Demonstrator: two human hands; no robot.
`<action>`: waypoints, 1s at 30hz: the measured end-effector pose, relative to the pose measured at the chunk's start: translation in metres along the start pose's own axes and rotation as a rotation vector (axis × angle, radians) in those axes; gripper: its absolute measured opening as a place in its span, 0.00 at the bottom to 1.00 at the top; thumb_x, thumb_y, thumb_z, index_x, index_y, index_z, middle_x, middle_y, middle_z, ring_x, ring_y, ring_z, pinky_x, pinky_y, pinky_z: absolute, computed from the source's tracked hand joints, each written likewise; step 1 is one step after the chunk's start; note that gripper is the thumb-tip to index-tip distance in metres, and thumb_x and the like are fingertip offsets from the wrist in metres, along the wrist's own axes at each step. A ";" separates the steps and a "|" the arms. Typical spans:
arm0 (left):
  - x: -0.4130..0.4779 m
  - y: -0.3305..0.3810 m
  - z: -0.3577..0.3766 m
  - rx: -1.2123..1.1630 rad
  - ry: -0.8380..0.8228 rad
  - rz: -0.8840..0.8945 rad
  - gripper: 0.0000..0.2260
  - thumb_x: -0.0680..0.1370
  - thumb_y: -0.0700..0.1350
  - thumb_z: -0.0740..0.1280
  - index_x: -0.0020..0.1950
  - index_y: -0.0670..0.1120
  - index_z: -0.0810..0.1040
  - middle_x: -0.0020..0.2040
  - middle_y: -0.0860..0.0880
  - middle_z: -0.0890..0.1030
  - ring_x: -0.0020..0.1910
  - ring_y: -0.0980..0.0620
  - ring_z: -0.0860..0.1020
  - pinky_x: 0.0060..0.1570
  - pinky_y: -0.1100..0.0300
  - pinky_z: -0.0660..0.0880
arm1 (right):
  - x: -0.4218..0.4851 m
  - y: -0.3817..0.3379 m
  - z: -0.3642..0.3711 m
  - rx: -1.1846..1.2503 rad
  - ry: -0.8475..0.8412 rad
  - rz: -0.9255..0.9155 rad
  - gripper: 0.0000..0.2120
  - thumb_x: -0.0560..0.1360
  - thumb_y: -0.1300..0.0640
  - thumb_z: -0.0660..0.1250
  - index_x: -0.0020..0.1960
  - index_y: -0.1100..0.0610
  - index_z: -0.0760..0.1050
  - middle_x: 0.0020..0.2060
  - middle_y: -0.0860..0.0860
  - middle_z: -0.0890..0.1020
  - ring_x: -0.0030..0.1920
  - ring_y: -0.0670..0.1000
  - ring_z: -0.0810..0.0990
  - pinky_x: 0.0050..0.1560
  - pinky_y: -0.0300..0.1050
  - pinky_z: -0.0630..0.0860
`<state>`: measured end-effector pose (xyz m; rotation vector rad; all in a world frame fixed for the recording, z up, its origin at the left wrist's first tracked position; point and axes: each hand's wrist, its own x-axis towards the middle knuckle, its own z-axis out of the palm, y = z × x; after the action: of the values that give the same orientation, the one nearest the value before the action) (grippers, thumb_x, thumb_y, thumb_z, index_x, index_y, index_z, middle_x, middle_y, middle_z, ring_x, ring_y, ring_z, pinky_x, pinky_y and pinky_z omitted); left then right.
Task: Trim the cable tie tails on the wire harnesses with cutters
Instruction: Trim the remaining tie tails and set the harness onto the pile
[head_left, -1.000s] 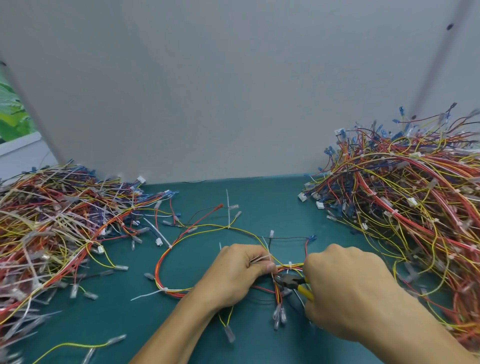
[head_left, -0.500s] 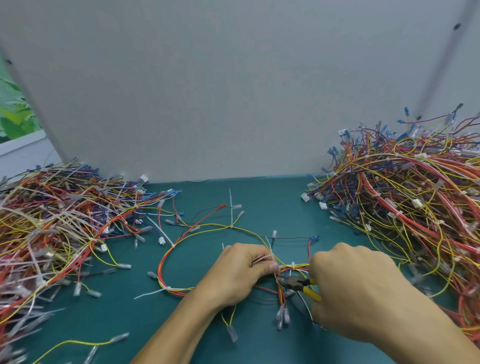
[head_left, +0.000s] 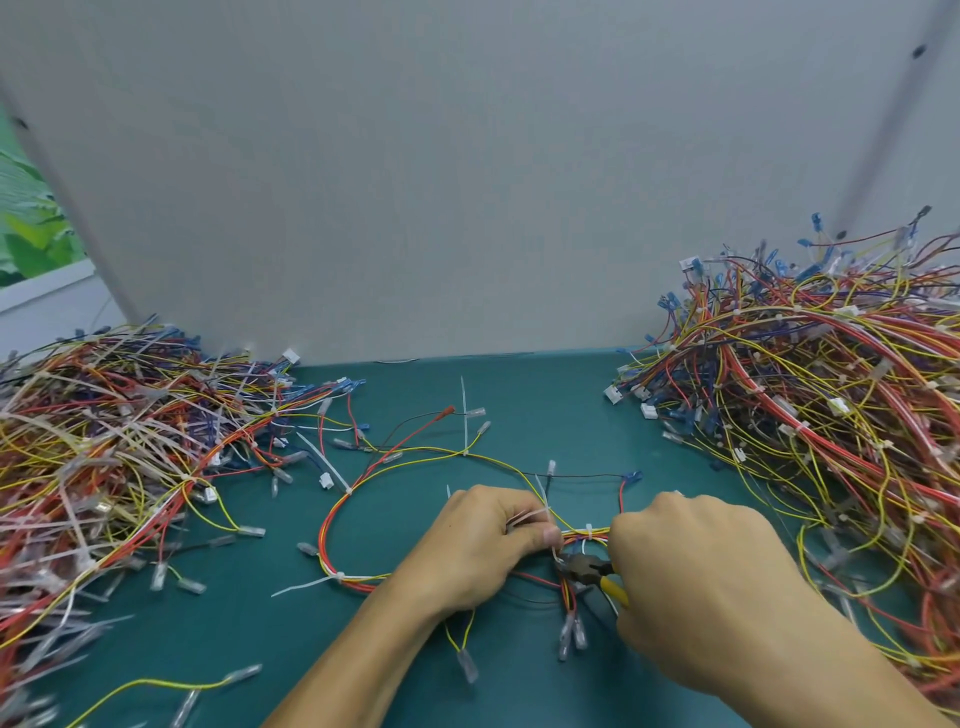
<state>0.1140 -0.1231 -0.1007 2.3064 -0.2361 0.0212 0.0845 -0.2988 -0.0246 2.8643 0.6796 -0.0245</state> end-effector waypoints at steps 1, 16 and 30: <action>0.000 0.000 0.000 0.002 0.000 -0.002 0.11 0.75 0.53 0.69 0.33 0.61 0.76 0.32 0.52 0.75 0.32 0.58 0.68 0.36 0.62 0.67 | 0.000 0.000 0.001 -0.010 -0.007 -0.003 0.10 0.77 0.49 0.62 0.44 0.49 0.61 0.42 0.50 0.71 0.56 0.56 0.78 0.33 0.43 0.59; -0.002 -0.001 0.000 -0.004 0.002 0.006 0.10 0.75 0.53 0.69 0.41 0.47 0.80 0.33 0.47 0.75 0.31 0.57 0.66 0.33 0.64 0.64 | 0.006 0.009 0.000 -0.092 -0.041 -0.078 0.08 0.76 0.53 0.62 0.43 0.51 0.62 0.33 0.49 0.59 0.41 0.58 0.65 0.29 0.40 0.54; -0.004 0.009 -0.034 -0.726 0.153 -0.197 0.11 0.78 0.37 0.60 0.37 0.45 0.73 0.28 0.51 0.75 0.23 0.56 0.58 0.23 0.66 0.55 | 0.019 0.040 0.002 0.124 0.016 -0.079 0.10 0.71 0.46 0.61 0.44 0.52 0.66 0.37 0.48 0.68 0.46 0.57 0.72 0.40 0.46 0.68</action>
<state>0.1105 -0.1030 -0.0713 1.5849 0.0626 0.0096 0.1196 -0.3257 -0.0205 2.9566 0.8221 -0.0566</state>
